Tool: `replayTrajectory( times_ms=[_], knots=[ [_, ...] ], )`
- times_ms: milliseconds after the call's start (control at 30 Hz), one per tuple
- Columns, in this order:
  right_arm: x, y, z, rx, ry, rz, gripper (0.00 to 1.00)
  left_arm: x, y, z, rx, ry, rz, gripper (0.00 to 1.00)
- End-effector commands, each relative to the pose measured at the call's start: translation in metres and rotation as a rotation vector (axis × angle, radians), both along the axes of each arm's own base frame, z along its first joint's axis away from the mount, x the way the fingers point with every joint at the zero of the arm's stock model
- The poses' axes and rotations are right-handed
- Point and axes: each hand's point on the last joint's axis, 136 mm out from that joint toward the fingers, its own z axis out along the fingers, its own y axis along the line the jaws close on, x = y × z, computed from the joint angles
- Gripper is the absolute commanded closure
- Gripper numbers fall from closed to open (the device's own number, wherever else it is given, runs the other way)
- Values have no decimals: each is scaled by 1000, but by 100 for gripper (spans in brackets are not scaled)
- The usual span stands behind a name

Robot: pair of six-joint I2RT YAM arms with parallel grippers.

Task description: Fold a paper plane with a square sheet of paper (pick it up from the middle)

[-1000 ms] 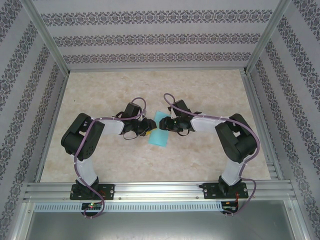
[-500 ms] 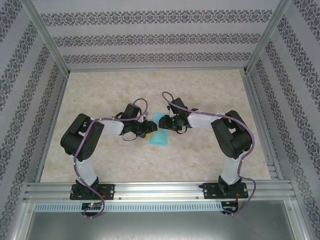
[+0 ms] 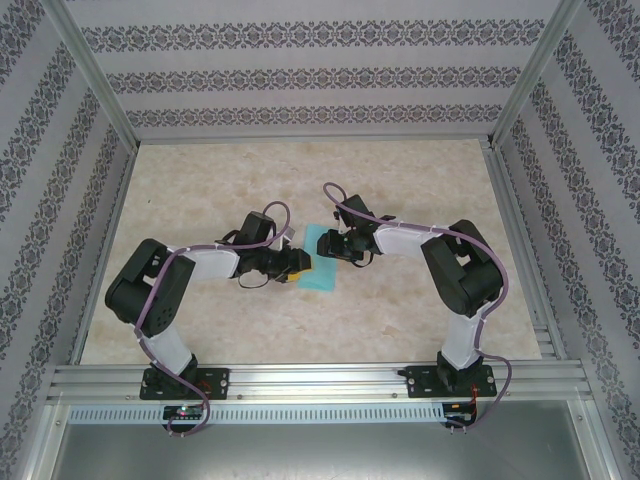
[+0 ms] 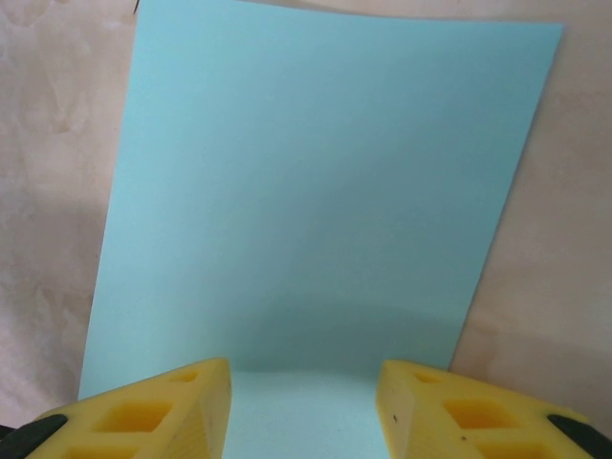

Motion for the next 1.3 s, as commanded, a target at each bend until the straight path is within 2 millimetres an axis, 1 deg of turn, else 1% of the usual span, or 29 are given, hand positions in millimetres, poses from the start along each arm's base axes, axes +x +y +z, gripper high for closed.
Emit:
replayTrajectory(
  times_ms=[0,267,467,633,700,800,867,967,1033,1133,1200,1267],
  knots=[
    [-10,-22,-34,-105,89,-48,53,-1,-8,21,-59,-70,-37,61],
    [-12,-24,-37,-120,102,-49,54,-2,-7,38,-84,-91,-29,63],
    [-15,-25,-38,-121,107,-48,54,-3,-9,39,-81,-82,-26,62],
    [-15,-23,-33,-102,100,-44,57,-1,-16,29,-67,-56,-29,63],
    [-14,-21,-29,-87,90,-42,58,1,-13,21,-35,-33,-4,63],
    [-12,-14,-12,-46,51,-27,60,1,-2,4,55,3,35,64],
    [-11,-8,1,-6,24,-12,61,-1,1,-5,78,22,46,67],
    [-11,1,19,44,-2,16,62,1,3,-12,92,34,61,72],
    [-14,6,26,63,-11,32,63,3,6,-17,125,32,69,75],
    [-24,12,30,82,-7,59,66,4,10,-23,170,37,72,80],
    [-32,16,27,84,12,72,68,4,10,-26,180,38,70,82],
    [-41,17,19,79,36,80,71,5,12,-28,196,37,70,83]
  ],
)
